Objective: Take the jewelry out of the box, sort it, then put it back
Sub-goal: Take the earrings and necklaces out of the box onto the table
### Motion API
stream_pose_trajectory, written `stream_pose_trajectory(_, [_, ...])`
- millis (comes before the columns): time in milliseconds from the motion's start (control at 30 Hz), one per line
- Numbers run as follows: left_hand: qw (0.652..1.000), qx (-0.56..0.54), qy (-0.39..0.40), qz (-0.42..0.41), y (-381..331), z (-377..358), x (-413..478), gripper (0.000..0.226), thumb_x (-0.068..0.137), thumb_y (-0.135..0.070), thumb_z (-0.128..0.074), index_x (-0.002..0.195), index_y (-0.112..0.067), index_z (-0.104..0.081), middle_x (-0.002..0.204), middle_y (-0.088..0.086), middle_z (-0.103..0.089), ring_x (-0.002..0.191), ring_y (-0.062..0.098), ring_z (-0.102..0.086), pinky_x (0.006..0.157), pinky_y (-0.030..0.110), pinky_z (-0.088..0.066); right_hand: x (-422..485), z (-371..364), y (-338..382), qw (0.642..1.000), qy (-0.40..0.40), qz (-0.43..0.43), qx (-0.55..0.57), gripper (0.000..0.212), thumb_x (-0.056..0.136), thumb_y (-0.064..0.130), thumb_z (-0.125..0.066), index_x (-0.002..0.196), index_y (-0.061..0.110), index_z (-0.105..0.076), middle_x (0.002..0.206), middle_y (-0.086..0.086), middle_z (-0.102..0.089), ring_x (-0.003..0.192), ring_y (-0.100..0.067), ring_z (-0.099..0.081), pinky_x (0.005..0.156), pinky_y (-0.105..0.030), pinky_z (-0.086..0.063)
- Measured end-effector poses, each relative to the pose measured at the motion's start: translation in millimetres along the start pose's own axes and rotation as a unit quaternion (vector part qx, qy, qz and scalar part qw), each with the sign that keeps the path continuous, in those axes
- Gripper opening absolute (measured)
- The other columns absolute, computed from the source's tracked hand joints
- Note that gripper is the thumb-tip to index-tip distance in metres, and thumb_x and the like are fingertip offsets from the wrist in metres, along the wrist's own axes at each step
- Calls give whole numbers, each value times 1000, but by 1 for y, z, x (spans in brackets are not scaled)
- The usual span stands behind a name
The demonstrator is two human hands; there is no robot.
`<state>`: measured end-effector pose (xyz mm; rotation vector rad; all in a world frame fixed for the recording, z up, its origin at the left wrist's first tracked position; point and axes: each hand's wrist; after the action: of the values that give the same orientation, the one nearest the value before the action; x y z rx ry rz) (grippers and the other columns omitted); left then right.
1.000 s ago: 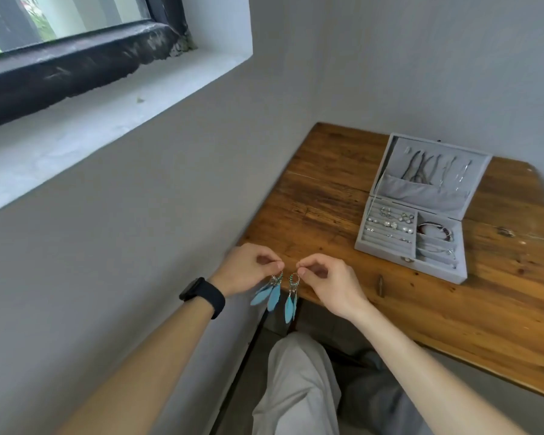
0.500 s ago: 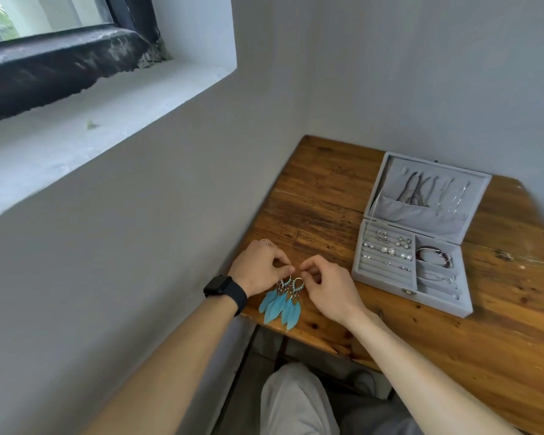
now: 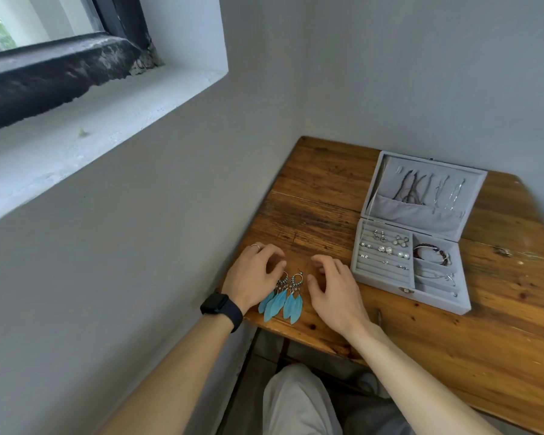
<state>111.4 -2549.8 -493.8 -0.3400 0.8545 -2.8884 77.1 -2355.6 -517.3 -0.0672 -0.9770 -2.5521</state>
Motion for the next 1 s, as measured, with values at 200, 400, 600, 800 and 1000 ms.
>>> stream_pose_trajectory(200, [999, 27, -9, -22, 13, -11, -26, 35, 97, -43, -56, 130, -32, -64, 135, -5, -55, 124, 13, -48, 97, 27, -46, -18, -13, 7, 997, -56, 14, -44, 33, 97, 39, -57, 126, 23, -64, 121, 7, -60, 112, -12, -48, 94, -27, -46])
stream_pose_trajectory(400, [999, 41, 2, -6, 16, -14, -30, 33, 98, -44, -55, 127, -34, -67, 140, -4, -52, 129, 13, -44, 96, 21, -36, -23, -22, 16, 994, -63, -9, -92, 36, 98, 40, -55, 128, 23, -66, 126, 6, -59, 117, -16, -47, 94, -33, -47])
stream_pose_trajectory(600, [999, 45, 16, 11, 12, -12, -26, 32, 97, -45, -55, 124, -36, -67, 136, -6, -53, 126, 10, -45, 95, 19, -34, -25, -23, 13, 995, -63, -13, -82, 36, 98, 41, -55, 129, 25, -65, 126, 8, -59, 118, -13, -46, 96, -31, -47])
stream_pose_trajectory(800, [997, 53, 42, 28, 3, -4, -24, 34, 100, -44, -48, 128, -33, -65, 139, -6, -52, 130, 11, -44, 97, 22, -37, -24, -15, 10, 999, -40, -14, -16, 39, 100, 41, -53, 135, 25, -60, 130, 9, -61, 122, -7, -43, 98, -20, -36])
stream_pose_trajectory(1000, [991, 111, 63, 29, -9, 4, -25, 36, 100, -44, -48, 133, -33, -58, 139, -5, -54, 130, 14, -46, 102, 29, -44, -40, 14, 6, 998, 5, -2, 61, 43, 100, 37, -55, 142, 31, -52, 139, 15, -55, 128, -1, -43, 102, -15, -31])
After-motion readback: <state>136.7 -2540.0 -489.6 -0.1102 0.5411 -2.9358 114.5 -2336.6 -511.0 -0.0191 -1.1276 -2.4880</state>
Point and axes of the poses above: each hand's wrist, its own x-axis towards the middle knuckle, its own z-axis out of the back of the hand, y = z × x
